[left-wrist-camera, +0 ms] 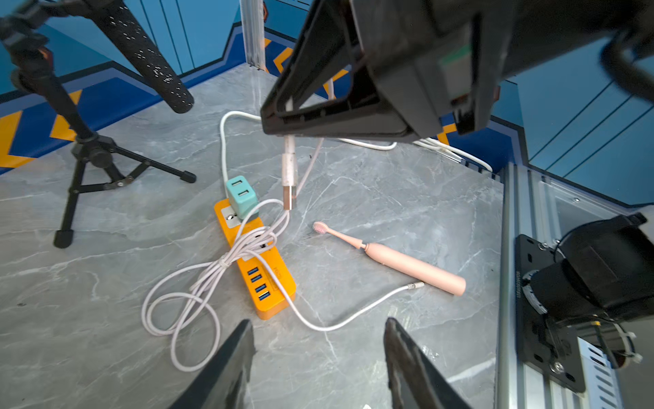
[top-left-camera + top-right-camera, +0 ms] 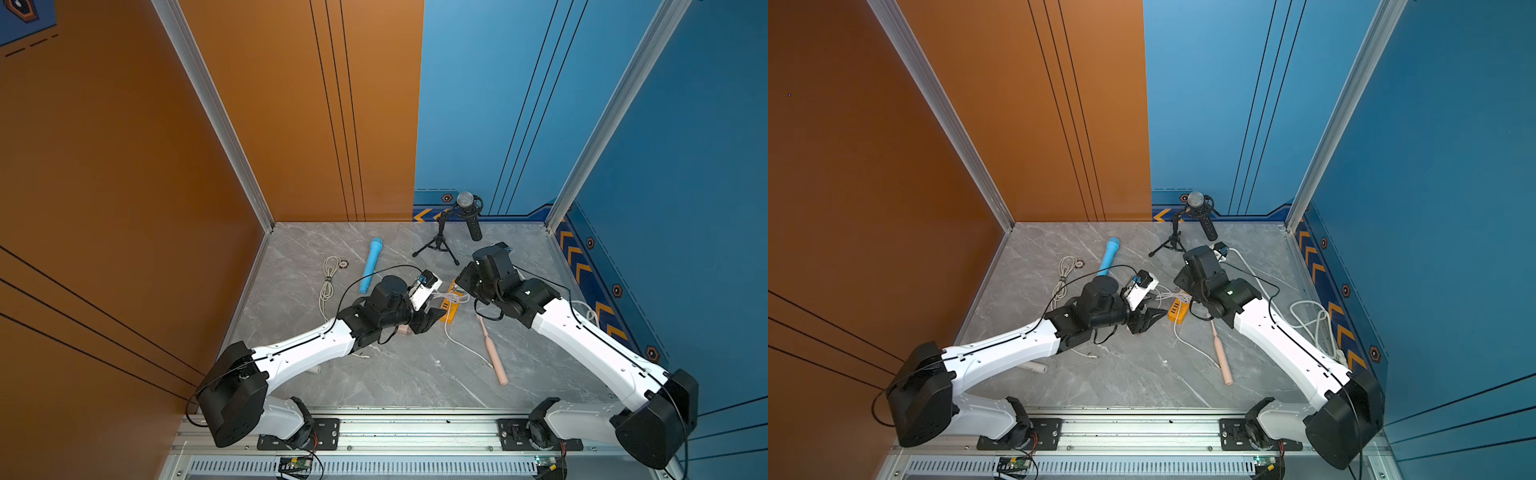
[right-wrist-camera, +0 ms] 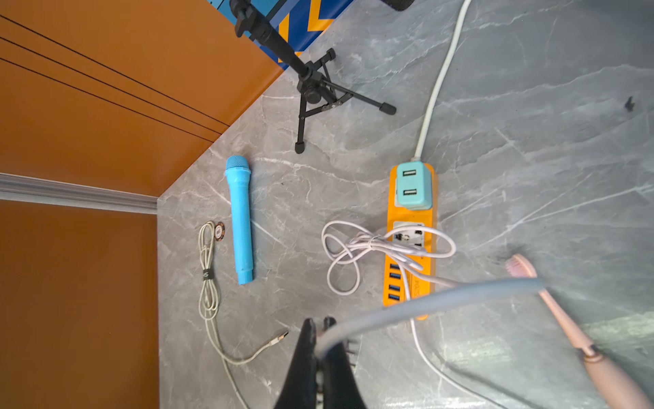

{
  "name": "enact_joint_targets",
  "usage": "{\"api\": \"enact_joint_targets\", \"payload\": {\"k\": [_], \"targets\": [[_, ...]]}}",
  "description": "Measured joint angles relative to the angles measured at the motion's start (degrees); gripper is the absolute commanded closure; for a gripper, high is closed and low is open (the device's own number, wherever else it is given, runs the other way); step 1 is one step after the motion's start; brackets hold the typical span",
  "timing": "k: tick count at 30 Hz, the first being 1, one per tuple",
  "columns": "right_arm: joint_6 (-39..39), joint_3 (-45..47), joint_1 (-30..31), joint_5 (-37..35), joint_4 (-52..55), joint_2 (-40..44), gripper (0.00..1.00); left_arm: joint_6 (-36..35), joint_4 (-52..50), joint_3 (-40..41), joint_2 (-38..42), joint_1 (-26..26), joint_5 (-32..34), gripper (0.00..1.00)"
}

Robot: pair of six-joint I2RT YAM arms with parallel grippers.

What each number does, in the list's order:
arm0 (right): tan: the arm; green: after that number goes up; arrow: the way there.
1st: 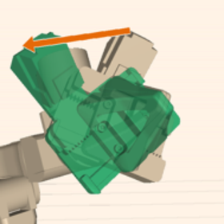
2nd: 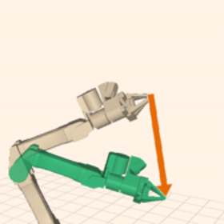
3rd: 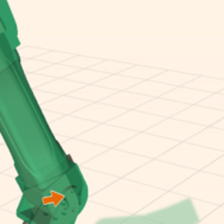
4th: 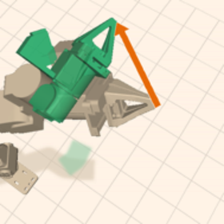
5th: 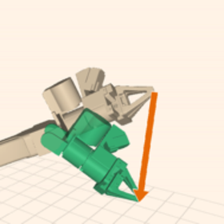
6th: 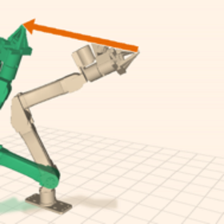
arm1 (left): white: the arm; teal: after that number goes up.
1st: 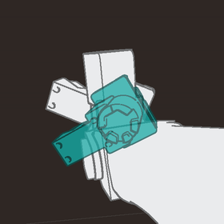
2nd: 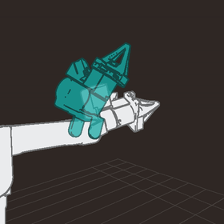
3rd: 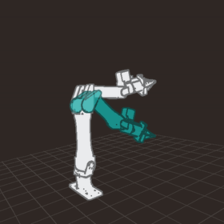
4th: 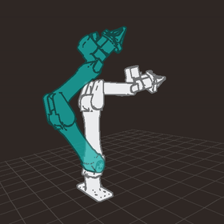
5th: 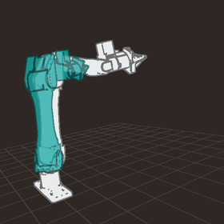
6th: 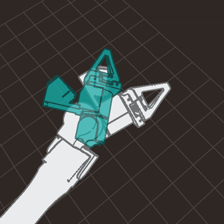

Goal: Charge the electric toothbrush
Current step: Adjust the charging cable.

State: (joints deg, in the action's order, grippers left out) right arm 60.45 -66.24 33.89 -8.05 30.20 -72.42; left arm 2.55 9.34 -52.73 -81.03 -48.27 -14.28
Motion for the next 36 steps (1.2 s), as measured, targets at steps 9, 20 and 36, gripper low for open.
{"api": "enact_joint_targets", "payload": {"k": [9, 20, 36], "targets": [[3.06, 0.24, 3.98, 2.6, 3.78, 2.95, 1.0, -0.59, 0.07, -4.13, -3.34, -1.99, 1.18, 0.61], [3.93, 1.01, 4.81, 3.21, 3.96, 5.51, 1.0, -1.7, 0.04, -4.76, -5.25, -2.82, 2.51, 0.89], [3.93, 1.92, 4.31, 4.04, 5.95, 6.73, 1.0, -3.26, -0.11, -6.62, -5.25, -4.52, 2.78, 0.85]]}}
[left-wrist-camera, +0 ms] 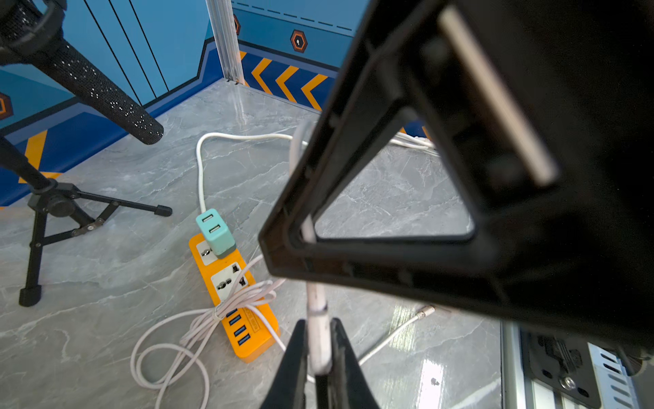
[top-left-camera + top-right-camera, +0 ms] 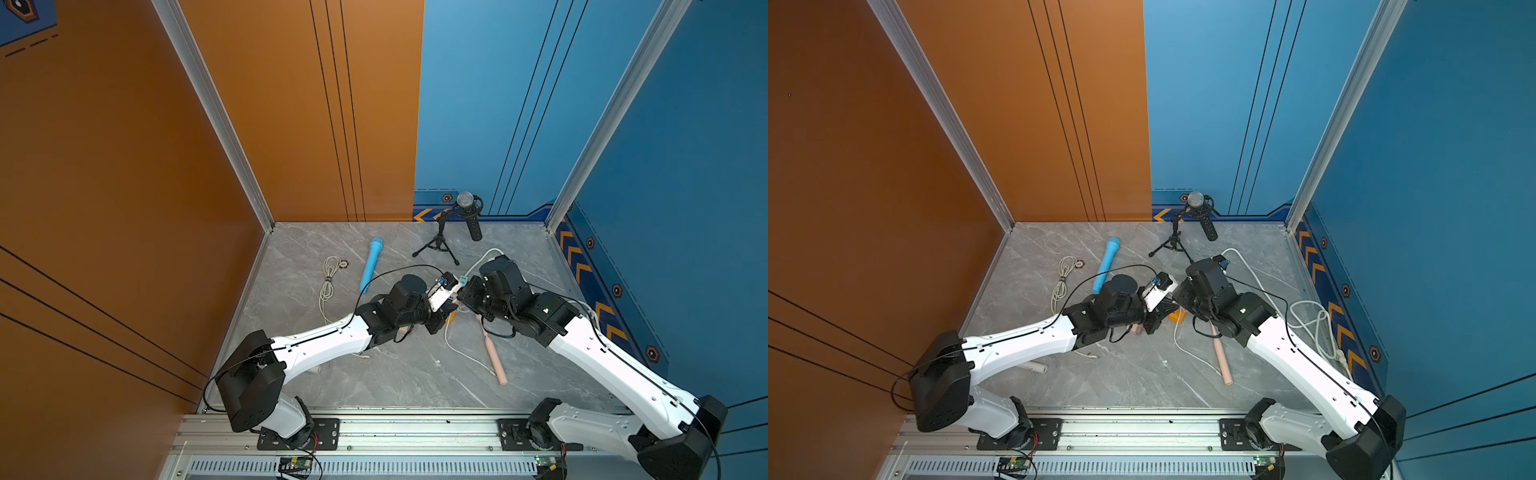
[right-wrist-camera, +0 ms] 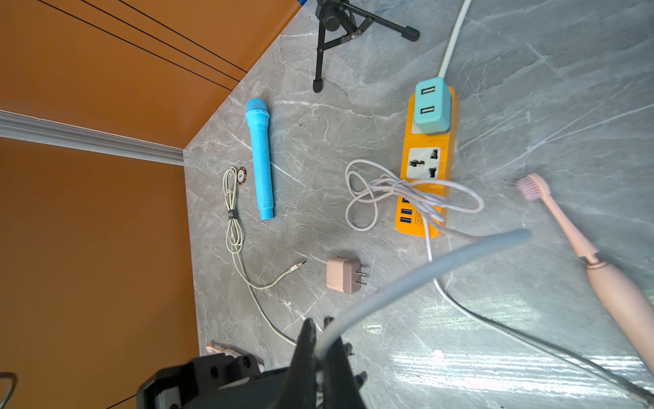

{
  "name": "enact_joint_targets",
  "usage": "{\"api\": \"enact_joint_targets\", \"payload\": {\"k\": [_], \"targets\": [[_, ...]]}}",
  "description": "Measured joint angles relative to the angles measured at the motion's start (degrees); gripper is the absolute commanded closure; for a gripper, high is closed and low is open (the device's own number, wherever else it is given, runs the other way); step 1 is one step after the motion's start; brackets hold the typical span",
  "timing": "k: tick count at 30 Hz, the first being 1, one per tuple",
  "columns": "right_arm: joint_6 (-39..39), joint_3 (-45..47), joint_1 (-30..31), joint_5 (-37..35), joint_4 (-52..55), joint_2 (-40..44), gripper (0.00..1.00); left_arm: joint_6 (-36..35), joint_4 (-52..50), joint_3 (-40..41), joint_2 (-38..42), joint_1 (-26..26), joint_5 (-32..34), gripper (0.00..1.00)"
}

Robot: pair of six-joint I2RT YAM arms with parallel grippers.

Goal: Charge the electric toothbrush
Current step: Adjust the charging cable.

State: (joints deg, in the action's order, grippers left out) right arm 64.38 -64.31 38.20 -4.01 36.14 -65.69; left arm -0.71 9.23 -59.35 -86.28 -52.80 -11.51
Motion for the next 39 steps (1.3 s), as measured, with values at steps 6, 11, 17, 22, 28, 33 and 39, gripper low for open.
{"api": "enact_joint_targets", "payload": {"k": [6, 11, 17, 22, 28, 33, 39], "targets": [[0.02, 0.33, -0.33, 0.5, 0.68, 0.04, 1.0, -0.83, -0.11, -0.35, -0.15, -0.26, 0.87, 0.93], [-0.04, 0.33, -0.76, 1.01, 1.16, 0.42, 1.0, -1.03, 0.35, -0.44, -0.52, -0.48, 0.76, 1.0], [-3.82, 0.33, -2.8, 4.52, 1.38, 1.33, 0.76, -1.01, 0.35, -0.55, -0.63, -0.33, -0.76, 1.0], [-10.1, 0.33, -6.88, 12.37, 1.16, 2.99, 0.63, -0.7, 0.33, -0.55, -0.5, 0.52, -4.22, 1.0], [-15.61, 2.45, -10.12, 22.32, -0.26, 3.15, 0.67, 0.55, 0.31, -0.55, 0.04, 1.31, -6.75, 1.0], [-17.62, 5.55, -11.91, 28.26, -2.69, 3.76, 0.75, 1.18, -0.2, -0.55, 0.04, 1.42, -7.87, 1.0], [-19.12, 7.23, -13.42, 31.34, -4.39, 5.07, 0.82, 1.64, -0.26, -0.61, 0.04, 1.49, -8.52, 1.0]]}}
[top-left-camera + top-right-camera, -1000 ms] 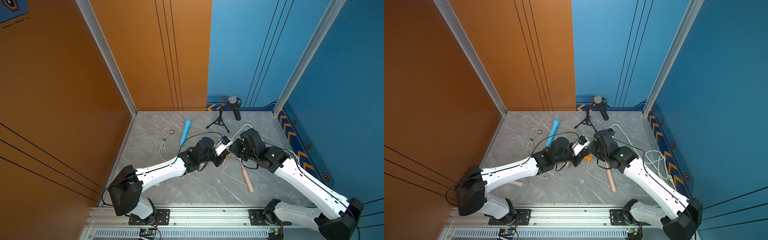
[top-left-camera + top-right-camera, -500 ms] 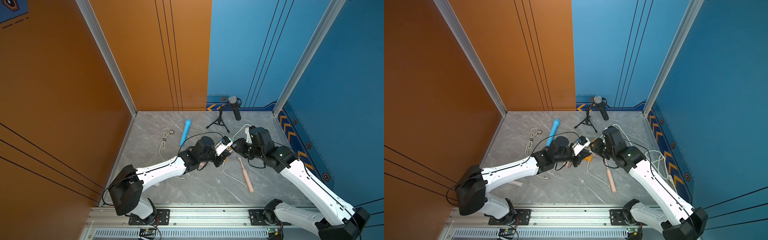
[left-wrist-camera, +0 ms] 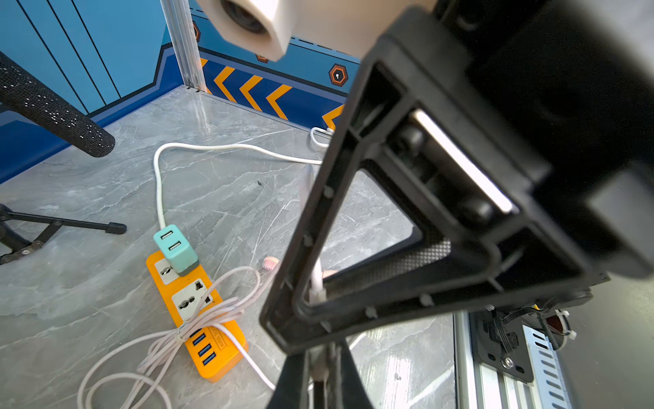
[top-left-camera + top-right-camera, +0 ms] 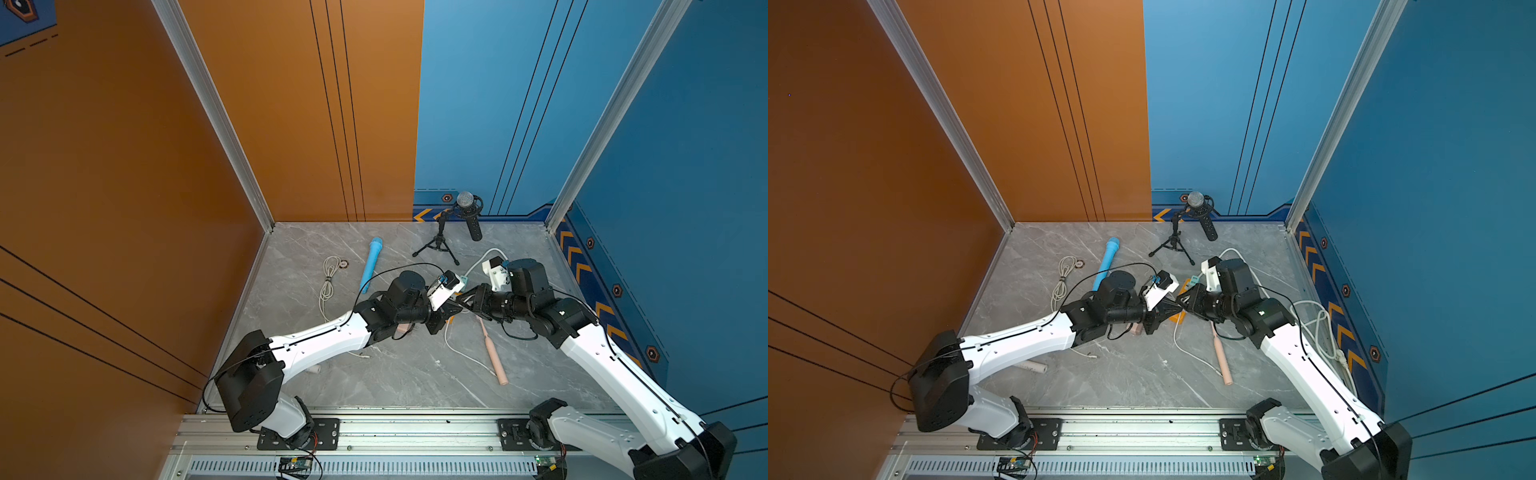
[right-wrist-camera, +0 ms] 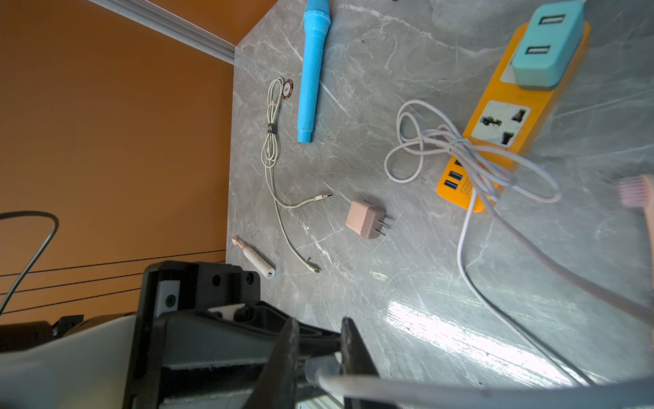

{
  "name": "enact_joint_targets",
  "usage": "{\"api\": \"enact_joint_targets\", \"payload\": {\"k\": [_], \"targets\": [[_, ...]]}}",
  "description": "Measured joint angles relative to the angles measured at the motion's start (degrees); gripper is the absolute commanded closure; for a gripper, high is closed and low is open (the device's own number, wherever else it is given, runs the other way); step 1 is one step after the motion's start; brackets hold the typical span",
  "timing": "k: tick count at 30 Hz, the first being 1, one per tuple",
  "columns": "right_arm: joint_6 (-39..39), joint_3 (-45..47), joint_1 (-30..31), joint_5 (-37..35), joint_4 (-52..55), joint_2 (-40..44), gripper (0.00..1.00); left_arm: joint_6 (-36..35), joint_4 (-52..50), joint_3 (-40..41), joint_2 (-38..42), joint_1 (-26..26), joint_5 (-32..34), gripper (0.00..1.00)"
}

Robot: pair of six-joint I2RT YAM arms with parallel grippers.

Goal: Charge the electric toothbrush
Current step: Adjust the charging cable.

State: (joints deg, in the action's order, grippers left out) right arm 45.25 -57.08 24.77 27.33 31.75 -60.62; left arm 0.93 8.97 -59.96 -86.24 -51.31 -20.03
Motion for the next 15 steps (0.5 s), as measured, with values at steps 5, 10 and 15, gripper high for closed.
{"api": "enact_joint_targets", "payload": {"k": [5, 10, 15], "targets": [[-0.96, 0.79, -0.44, 1.01, -1.36, 0.04, 0.87, 0.02, -0.63, -0.15, 0.0, 0.04, 0.02, 1.0], [-2.01, 1.44, -0.48, 1.16, -2.16, 0.26, 0.95, 0.07, -1.07, -0.15, 0.0, 0.07, 0.0, 1.0], [-2.45, 1.7, -0.48, 1.18, -2.49, 0.31, 1.0, 0.2, -1.16, -0.15, 0.0, 0.07, 0.07, 1.0]]}}
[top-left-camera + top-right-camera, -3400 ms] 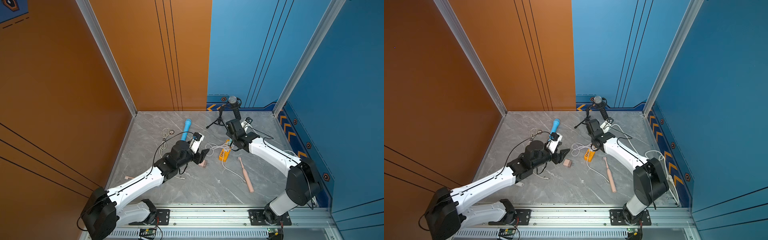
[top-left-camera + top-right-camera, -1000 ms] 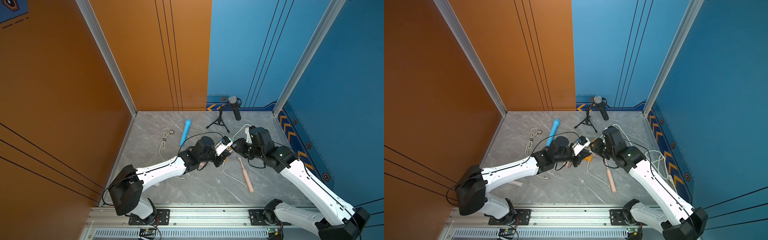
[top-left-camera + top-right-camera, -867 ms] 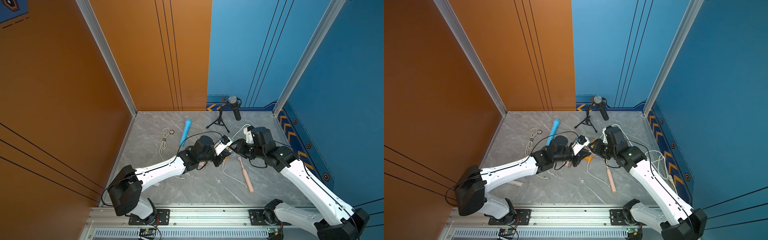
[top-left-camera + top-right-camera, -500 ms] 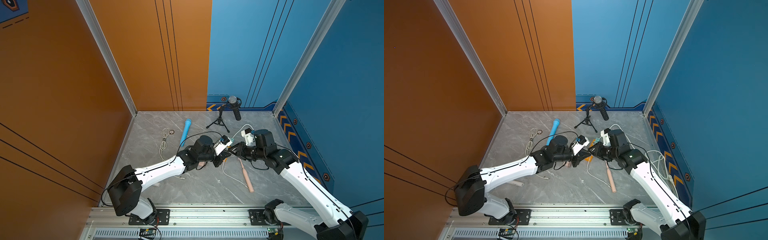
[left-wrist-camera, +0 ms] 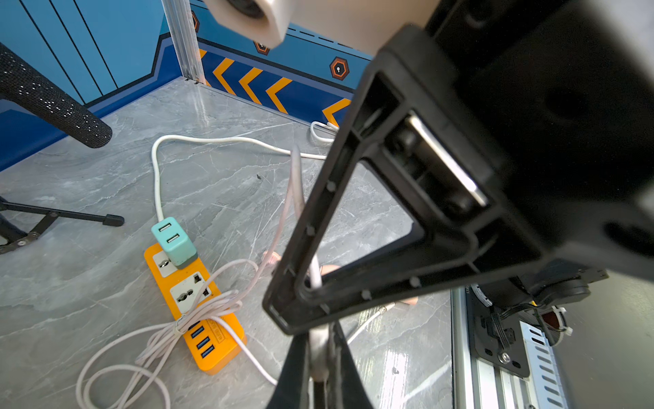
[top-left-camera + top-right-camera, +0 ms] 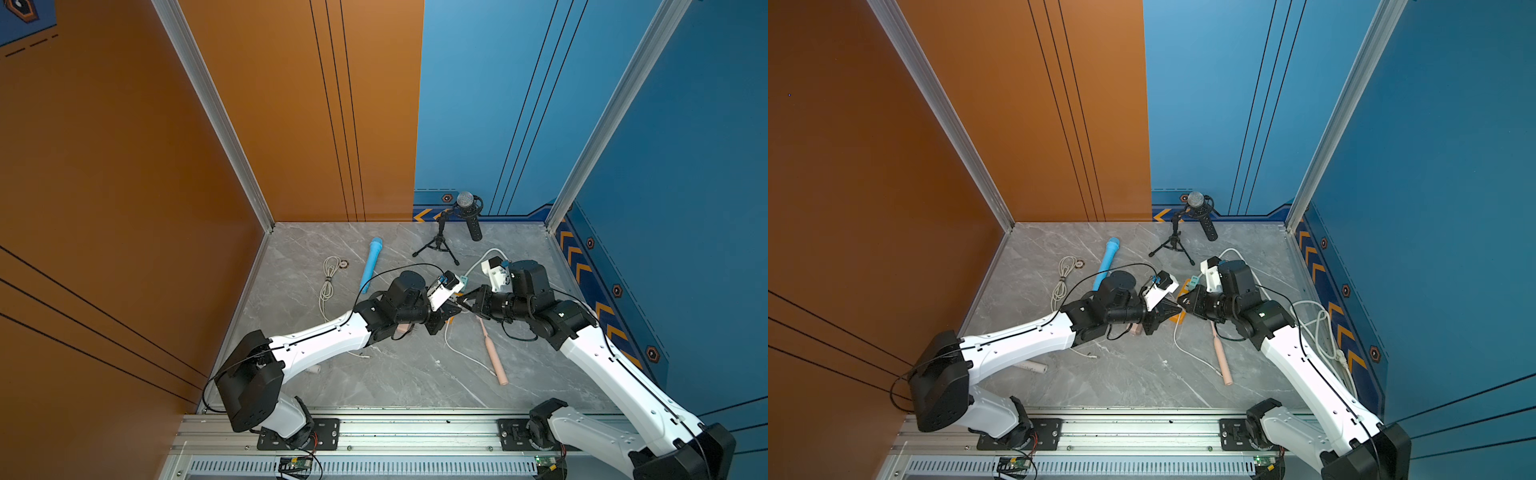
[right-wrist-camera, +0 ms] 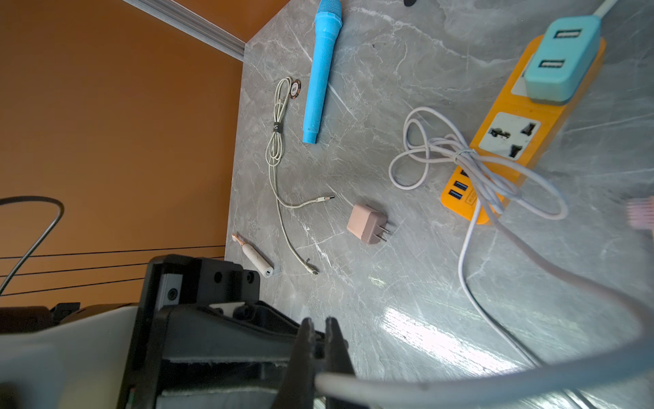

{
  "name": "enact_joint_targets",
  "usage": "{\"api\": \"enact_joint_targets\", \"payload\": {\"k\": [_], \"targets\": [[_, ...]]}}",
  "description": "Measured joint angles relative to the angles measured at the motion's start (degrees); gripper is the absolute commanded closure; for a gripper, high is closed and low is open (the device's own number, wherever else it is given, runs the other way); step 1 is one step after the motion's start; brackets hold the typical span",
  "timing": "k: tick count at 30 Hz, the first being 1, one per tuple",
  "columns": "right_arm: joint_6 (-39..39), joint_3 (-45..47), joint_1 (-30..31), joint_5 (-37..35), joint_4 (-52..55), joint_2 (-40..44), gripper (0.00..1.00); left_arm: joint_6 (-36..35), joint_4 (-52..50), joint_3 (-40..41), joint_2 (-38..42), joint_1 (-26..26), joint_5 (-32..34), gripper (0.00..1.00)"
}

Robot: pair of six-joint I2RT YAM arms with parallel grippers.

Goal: Charge the electric toothbrush
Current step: Adjust the charging cable, then insert the charging cable into the plug.

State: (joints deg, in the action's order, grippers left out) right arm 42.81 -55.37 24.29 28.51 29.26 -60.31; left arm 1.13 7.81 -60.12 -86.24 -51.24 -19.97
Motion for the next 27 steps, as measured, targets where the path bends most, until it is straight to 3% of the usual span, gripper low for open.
{"api": "enact_joint_targets", "payload": {"k": [2, 7, 10, 18, 27], "targets": [[-0.02, 0.0, 0.0, -0.07, -0.15, 0.0, 1.0, 0.02, 0.02, 0.0, 0.0, 0.02, 0.17, 1.0], [-0.04, -0.26, 0.48, -3.96, 0.7, -0.09, 1.0, 0.57, 0.13, 0.11, 0.83, 0.04, 2.6, 0.6], [0.46, -1.81, 0.79, -13.14, 3.72, -2.47, 1.0, 1.55, 1.14, 2.27, 3.63, 0.26, 6.38, 0.49], [3.34, -7.56, 3.39, -38.07, 3.87, -17.7, 1.0, 4.37, 1.57, 9.73, 6.51, 0.81, 15.89, 0.37], [4.0, -15.47, 5.01, -51.54, -1.25, -33.7, 1.0, 6.58, 1.4, 12.28, 8.15, 3.32, 20.57, 0.33]]}}
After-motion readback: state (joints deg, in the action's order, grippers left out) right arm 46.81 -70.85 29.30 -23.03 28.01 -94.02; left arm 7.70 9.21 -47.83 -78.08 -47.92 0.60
